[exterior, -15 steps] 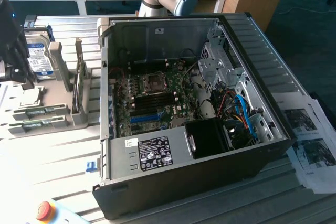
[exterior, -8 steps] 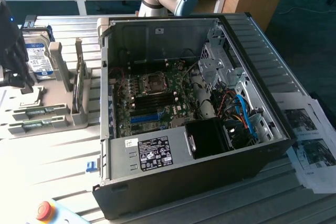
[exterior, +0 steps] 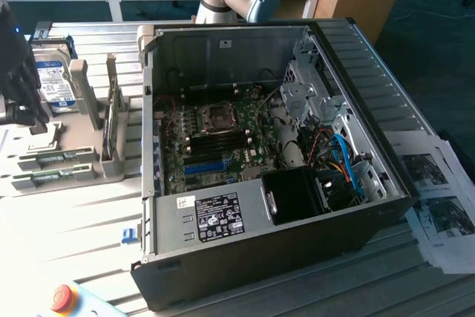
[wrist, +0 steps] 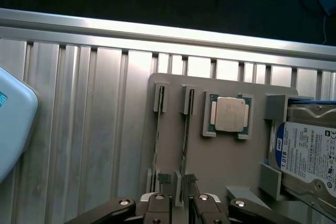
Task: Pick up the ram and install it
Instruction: 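Pick up the ram and move it above insertion slot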
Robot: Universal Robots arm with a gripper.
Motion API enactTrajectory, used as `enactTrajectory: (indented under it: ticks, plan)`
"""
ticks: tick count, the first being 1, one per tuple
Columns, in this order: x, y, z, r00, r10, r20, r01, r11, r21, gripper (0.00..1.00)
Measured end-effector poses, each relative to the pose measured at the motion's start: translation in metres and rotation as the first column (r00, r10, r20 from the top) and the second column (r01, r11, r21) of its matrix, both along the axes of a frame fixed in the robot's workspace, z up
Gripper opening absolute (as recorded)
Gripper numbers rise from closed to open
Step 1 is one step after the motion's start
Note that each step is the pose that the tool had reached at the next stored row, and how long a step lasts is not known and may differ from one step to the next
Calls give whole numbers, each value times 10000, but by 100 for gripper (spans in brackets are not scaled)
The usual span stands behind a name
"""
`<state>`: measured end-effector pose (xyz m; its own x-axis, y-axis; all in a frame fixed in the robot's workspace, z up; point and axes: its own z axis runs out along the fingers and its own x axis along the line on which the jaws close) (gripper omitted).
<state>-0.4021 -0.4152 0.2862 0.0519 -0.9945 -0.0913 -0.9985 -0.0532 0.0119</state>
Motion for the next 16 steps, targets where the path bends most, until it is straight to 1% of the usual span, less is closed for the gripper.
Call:
enactTrajectory:
  ticks: [2,12,16]
  plan:
    - [0,-8,-34,10000,-1,1,1,10000,13,24]
    - [-1,-35,-164,10000,-2,1,2,10000,29,24]
    - [-1,-52,-214,10000,-1,-1,1,10000,40,24]
